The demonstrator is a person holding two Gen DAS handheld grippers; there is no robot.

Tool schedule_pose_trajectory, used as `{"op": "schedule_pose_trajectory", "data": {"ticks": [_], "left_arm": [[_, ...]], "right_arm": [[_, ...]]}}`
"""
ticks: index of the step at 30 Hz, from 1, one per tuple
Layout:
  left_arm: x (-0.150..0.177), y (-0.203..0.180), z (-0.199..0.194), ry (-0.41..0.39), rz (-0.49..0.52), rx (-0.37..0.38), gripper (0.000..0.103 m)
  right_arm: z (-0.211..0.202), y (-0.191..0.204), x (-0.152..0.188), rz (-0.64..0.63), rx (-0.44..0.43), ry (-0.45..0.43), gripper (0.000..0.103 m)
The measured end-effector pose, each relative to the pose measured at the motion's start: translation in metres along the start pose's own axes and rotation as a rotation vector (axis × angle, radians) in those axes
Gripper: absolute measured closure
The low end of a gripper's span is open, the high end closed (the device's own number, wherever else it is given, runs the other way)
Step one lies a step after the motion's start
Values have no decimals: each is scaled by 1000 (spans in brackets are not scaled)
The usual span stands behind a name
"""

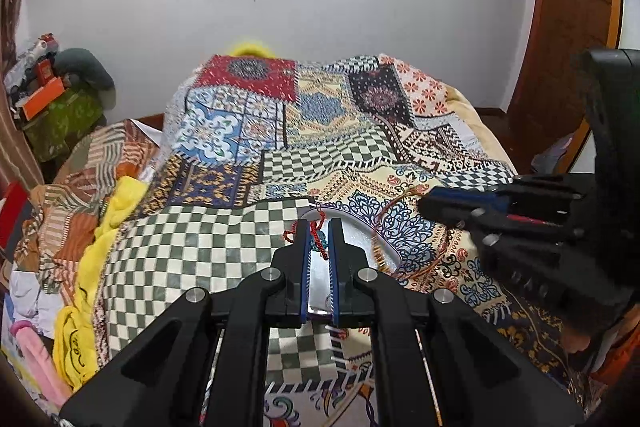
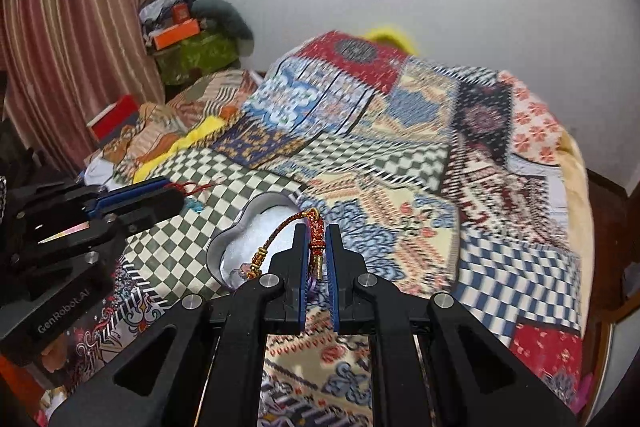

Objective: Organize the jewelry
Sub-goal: 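Carry the bracelet with the right gripper into the heart tin and release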

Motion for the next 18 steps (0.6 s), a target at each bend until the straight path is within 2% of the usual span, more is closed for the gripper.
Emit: {"op": "schedule_pose_trajectory", "data": {"ticks": [6,11,18], "left_arm": [[2,-1,33,81,15,23,96],[9,-4,52,122,33,19,96],[13,-6,68,178,26,53,96]], "right_arm": [[23,7,0,-38,-64,70,96],[39,9,7,-69,-59,125,96],[46,2,9,-68,-83,147,96]]}}
Point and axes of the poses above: each gripper's, at about its wrist camera, not at the fingertips, and z roughly the way its jaws point, y to its left, x to its underside, the point moved 4 cm from there along z, roughly the way its jaws point, and after that the axes turned 3 degrees about z, right-handed, at the moved point
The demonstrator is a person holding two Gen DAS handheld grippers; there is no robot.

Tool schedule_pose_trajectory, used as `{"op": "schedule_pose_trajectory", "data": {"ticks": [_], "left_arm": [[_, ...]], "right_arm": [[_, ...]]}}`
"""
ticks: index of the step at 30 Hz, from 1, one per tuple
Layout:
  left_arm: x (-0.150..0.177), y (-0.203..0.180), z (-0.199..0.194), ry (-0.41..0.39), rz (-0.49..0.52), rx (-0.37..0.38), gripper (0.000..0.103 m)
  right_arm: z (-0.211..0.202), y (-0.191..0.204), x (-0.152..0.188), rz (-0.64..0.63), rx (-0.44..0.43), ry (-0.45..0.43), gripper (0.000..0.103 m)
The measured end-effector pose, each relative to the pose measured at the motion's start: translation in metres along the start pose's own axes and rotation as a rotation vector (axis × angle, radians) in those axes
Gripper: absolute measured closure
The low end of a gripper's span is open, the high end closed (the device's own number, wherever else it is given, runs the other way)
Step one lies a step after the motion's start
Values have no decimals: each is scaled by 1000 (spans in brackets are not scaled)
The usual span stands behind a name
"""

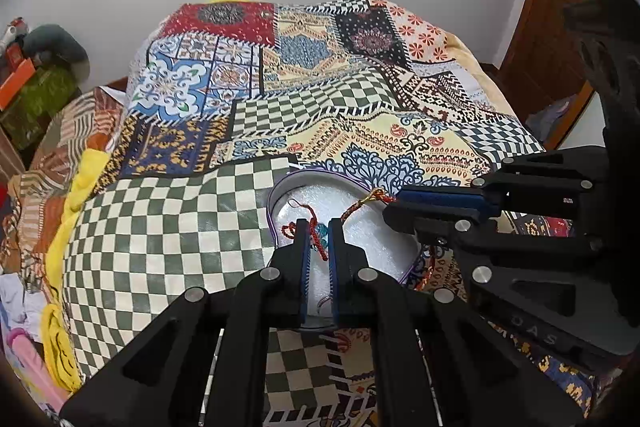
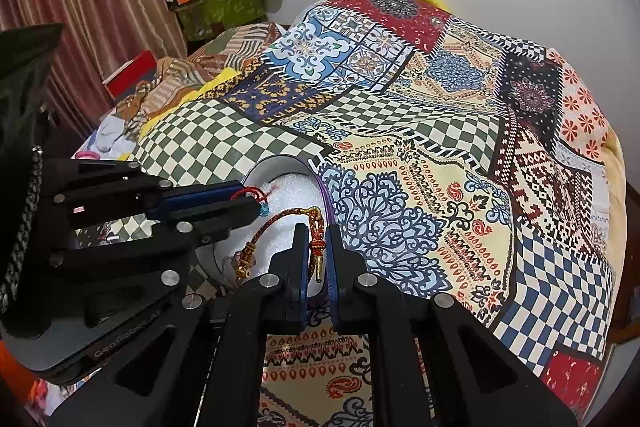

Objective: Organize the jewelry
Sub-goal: 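Carry the bracelet with the right gripper into the heart tin and release, then move the right gripper back to the remaining rings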

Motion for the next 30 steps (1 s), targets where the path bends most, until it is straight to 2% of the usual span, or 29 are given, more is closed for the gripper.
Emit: {"op": "schedule_pose_trajectory", "data": {"ticks": [12,14,16,17,19,21,23,26,30], "left_arm": [[3,-1,-5,44,-17,19,93],[3,1,-12,38,-22,-3,85],[3,2,-20,27,-37,-12,70],[3,3,-25,17,-41,-19,68],[2,3,-36,-4,-40,-33,67],[2,3,-46,-14,-42,-42,67],[2,3,-57,-26,-46,-51,67],[3,3,-76,-47,-50,-63,67],[8,0,-101,-82,-48,-79,61]], "right_arm": [[-5,2,1,3,-21,4,94],[-9,2,1,7,-24,-1,93],[-14,2,1,9,-18,-5,92],[-17,3,1,9,-14,-7,90],[-23,4,2,9,-10,-13,86],[-32,5,2,11,-1,-29,75],[-42,6,2,14,11,-51,70],[-59,9,3,14,30,-80,70],[-81,14,7,13,51,-115,70]]}}
Point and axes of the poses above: each gripper's, at about its wrist camera, not at the fingertips, and z roughly the way its jaws point, y to its left, x to its underside, the point moved 4 cm from there along z, roughly the way its jaws point, and after that the axes turned 3 degrees about z, right-handed, at the moved point
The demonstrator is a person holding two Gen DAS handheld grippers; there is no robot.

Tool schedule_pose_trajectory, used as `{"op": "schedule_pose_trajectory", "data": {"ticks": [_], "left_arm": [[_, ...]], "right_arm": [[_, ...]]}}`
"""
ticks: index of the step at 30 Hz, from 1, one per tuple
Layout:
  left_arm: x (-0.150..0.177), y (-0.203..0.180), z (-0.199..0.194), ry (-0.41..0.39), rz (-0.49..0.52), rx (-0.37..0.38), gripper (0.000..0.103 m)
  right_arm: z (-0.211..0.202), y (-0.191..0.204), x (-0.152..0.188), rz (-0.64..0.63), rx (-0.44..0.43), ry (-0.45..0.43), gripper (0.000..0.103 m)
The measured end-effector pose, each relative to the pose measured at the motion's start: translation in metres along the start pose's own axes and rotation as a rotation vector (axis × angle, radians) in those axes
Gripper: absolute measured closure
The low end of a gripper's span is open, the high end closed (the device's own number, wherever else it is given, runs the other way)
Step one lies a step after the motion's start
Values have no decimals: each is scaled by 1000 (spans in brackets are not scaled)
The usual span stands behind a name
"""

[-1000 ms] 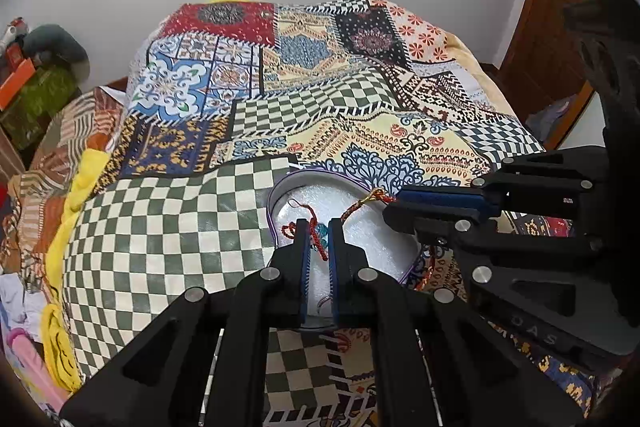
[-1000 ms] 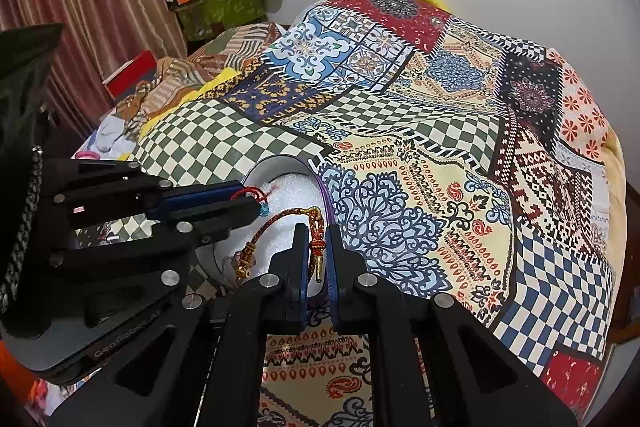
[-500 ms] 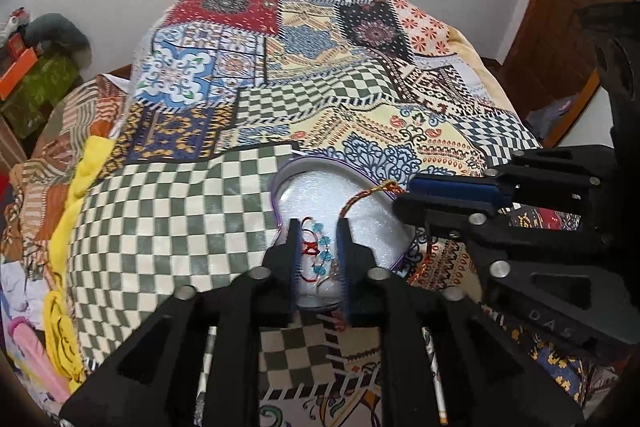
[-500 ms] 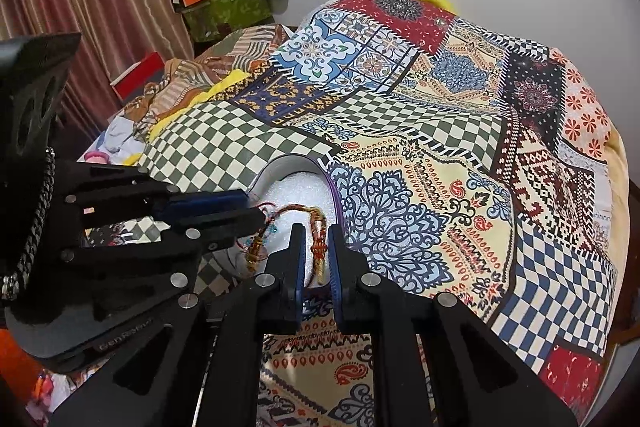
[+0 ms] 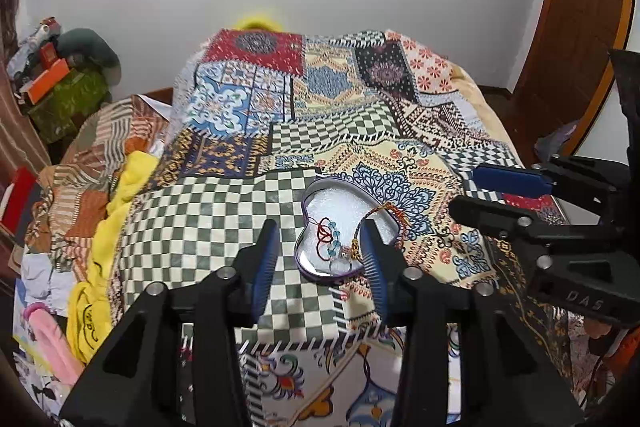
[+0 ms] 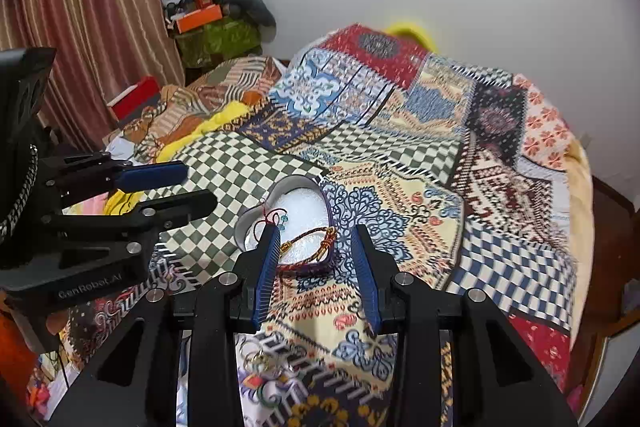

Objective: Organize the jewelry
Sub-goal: 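Move the right gripper back to the remaining rings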

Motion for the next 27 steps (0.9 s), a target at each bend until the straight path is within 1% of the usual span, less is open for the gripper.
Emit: {"op": "schedule_pose_trajectory", "data": {"ticks": [8,10,15,20,27], "left_arm": [[12,-14,-45,-54,28,5,61],[18,-19,-54,-64,32,15,59],[35,-31,-69,-68,50,25,59],[56,-39,-70,-46,43,52,59],[88,-47,-48,28,26,72,59]], "right_arm": [[-48,17,12,-35,66,-69,70],[-55,20,17,-36,76,-79,70],[-70,25,33,-24,92,-94,70],[-76,21,51,11,102,-87,69],[-67,6,80,65,150,-32,69]]}}
Point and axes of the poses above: each gripper's, at about its wrist camera, not at the fingertips, and z roughly the way its jaws point, y to its left, x to its underside, the point moved 4 cm from there along z, roughly the way its jaws point, and after that the axes turned 3 degrees about z, right-handed, at the moved point
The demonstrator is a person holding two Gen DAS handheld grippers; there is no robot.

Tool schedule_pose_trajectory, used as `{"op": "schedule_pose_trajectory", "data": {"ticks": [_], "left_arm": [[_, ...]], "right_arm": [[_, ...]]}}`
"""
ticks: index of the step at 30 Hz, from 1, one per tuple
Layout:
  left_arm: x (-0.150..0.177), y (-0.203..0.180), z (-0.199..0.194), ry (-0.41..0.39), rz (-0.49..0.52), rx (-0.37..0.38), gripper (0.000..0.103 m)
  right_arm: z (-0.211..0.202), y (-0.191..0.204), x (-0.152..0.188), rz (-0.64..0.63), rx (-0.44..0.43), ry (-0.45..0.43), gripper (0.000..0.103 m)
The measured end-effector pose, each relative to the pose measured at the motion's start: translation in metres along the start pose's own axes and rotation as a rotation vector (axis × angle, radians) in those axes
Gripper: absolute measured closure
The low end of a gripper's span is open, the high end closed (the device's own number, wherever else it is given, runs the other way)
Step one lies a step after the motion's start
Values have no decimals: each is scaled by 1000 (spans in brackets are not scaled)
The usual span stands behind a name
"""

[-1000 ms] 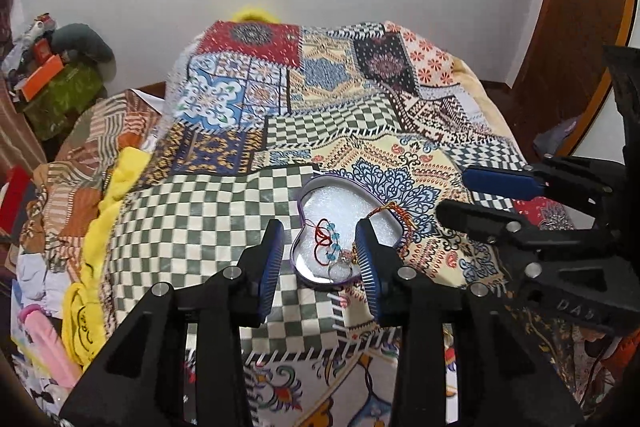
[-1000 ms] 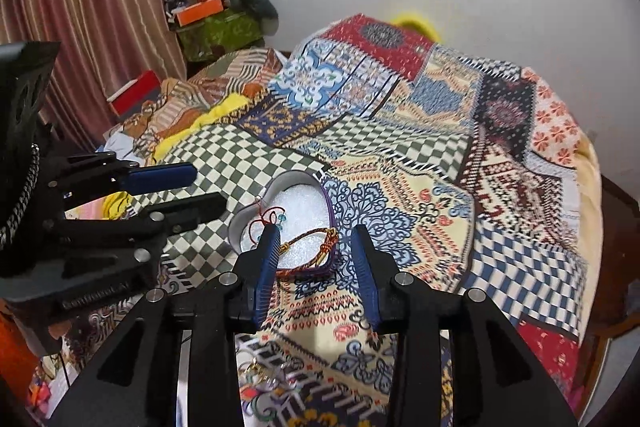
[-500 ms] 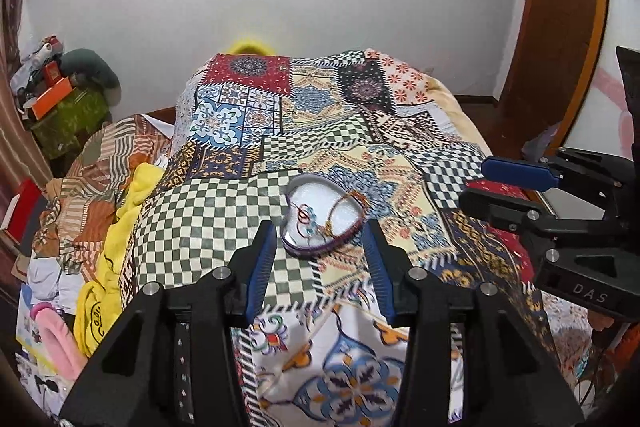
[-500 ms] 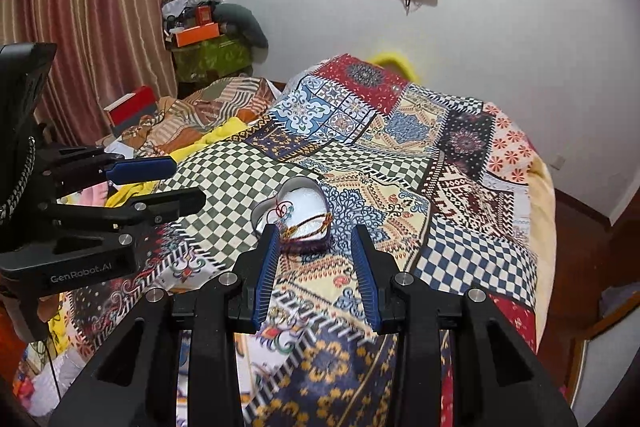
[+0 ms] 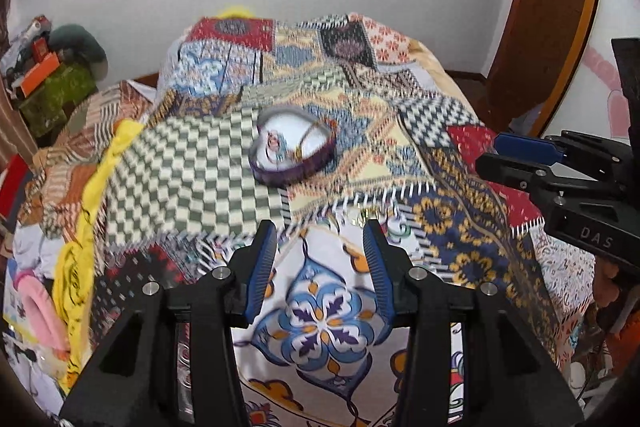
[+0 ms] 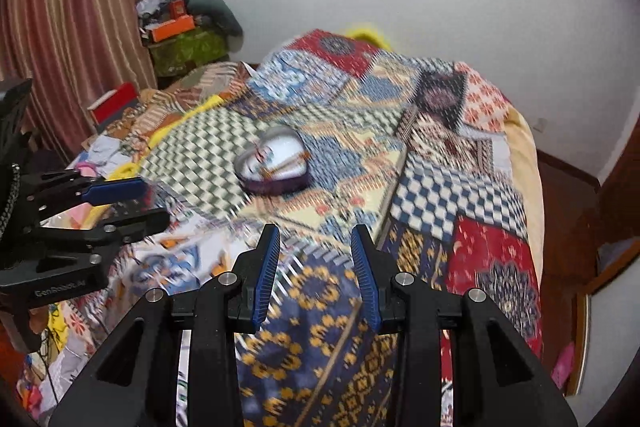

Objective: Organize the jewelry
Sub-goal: 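Move the right gripper back to the remaining rings, then grasp a silver ring with the right gripper and lift it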

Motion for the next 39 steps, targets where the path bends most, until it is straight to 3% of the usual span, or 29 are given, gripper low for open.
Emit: {"op": "schedule_pose_trajectory", "data": {"ticks": [8,14,20,23,27,37,39], "left_arm": [[26,2,22,66,-21,24,59],[29,-9,34,79,5,56,59],[22,-18,46,72,14,74,60],[16,-19,54,71,13,86,68],[8,-21,66,73,23,79,68],[-5,-21,87,76,37,75,68],[-7,-22,89,73,42,73,73]], "right_arm": [[33,-11,37,25,-7,128,69],[54,-13,49,14,5,169,69],[56,-11,52,-5,-22,138,69],[57,-12,52,-14,-34,131,69],[58,-13,52,-12,-49,119,83],[58,-13,50,9,-90,100,83],[58,-14,49,13,-98,97,83]]}}
Point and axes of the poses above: each gripper's, at about its wrist camera, not at the fingertips, and z roughly the way its jaws point, y to its left, x to its underside, the point moved 4 cm from there along z, roughly the way its jaws point, and after that the axes turned 3 degrees about z, right-handed, at the moved point
